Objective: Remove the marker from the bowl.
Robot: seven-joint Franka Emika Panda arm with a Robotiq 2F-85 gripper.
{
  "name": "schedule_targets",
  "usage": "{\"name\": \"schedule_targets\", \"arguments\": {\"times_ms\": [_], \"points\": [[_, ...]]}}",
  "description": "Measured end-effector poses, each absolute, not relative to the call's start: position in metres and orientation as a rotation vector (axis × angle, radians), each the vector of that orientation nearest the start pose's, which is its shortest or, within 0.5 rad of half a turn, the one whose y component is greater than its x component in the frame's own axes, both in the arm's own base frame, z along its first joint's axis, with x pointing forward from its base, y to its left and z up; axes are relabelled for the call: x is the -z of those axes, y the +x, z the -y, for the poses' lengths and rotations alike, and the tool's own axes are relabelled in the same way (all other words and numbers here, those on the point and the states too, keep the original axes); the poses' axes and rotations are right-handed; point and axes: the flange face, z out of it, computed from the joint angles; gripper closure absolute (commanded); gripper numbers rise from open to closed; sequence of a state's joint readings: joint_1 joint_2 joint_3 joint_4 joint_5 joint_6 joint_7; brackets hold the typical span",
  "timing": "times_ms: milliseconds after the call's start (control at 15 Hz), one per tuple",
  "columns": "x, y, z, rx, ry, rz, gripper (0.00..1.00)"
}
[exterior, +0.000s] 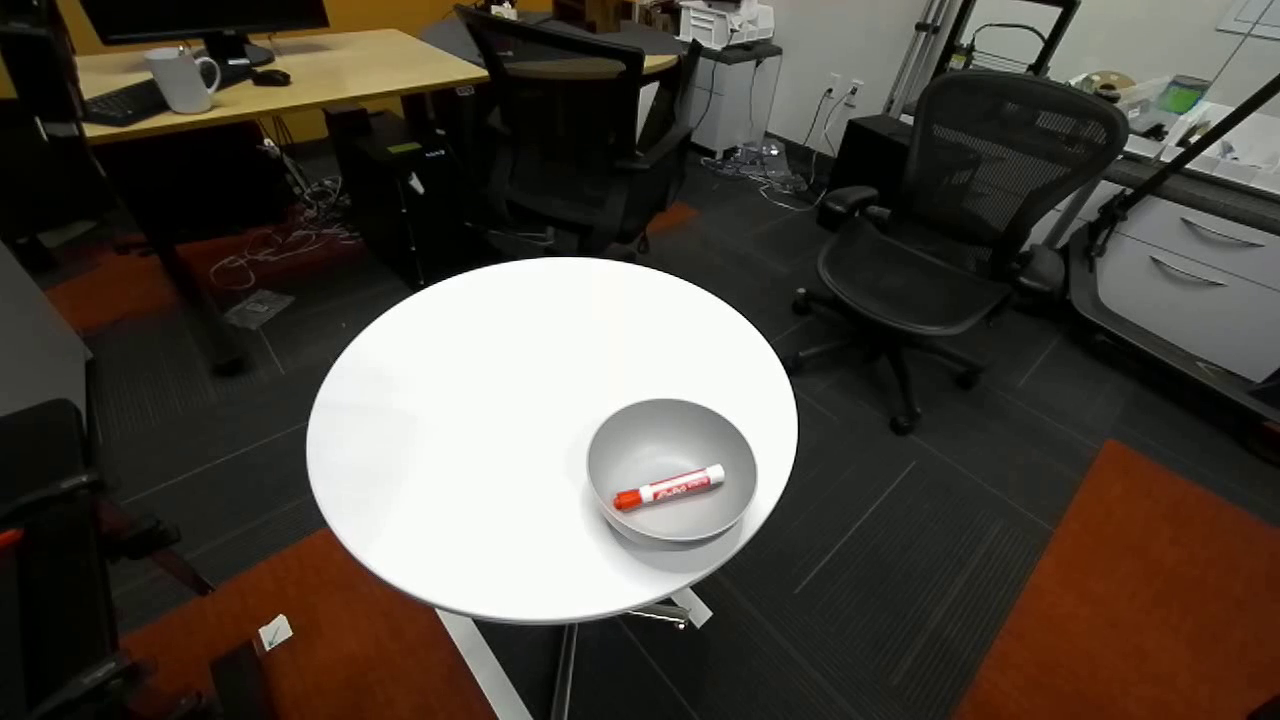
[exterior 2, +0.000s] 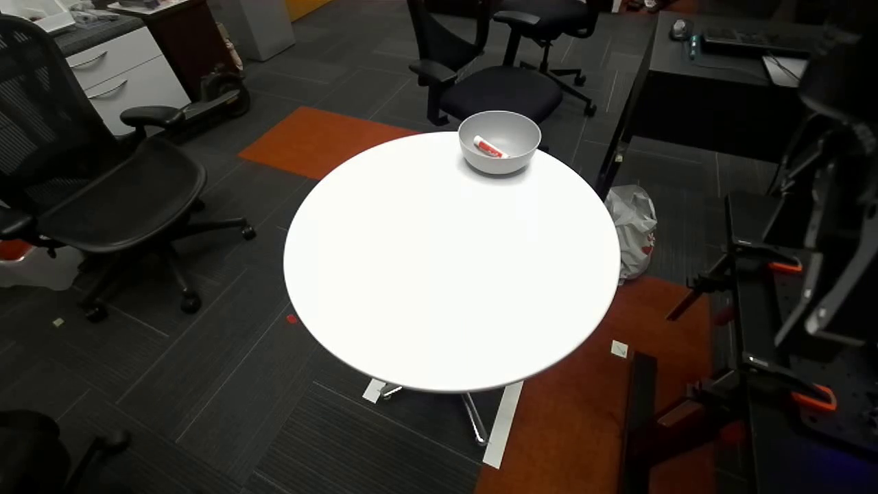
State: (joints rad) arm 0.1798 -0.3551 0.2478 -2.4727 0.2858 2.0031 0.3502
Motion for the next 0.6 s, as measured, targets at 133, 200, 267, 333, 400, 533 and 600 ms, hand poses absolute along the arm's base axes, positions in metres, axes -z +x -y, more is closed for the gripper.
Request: {"name": "schedule_targets", "arguments": {"times_ms": [133, 200, 267, 333, 400, 533, 600], "points": [[-0.409, 0.371, -0.188, -0.259, -3.018, -0.119, 0.00], [-0.409, 0.372, -0.187, -0.253, -3.021, -0.119, 0.00], [-0.413, 0.379, -0.175, -0.208, -3.037, -0.161, 0.00], [-0.419, 0.391, -0.153, -0.154, -3.048, -0.219, 0.00], [-0.425, 0.401, -0.129, -0.104, -3.049, -0.284, 0.00], [-0.436, 0.419, -0.081, -0.017, -3.040, -0.416, 0.00], [-0.439, 0.424, -0.066, 0.018, -3.035, -0.460, 0.00]]}}
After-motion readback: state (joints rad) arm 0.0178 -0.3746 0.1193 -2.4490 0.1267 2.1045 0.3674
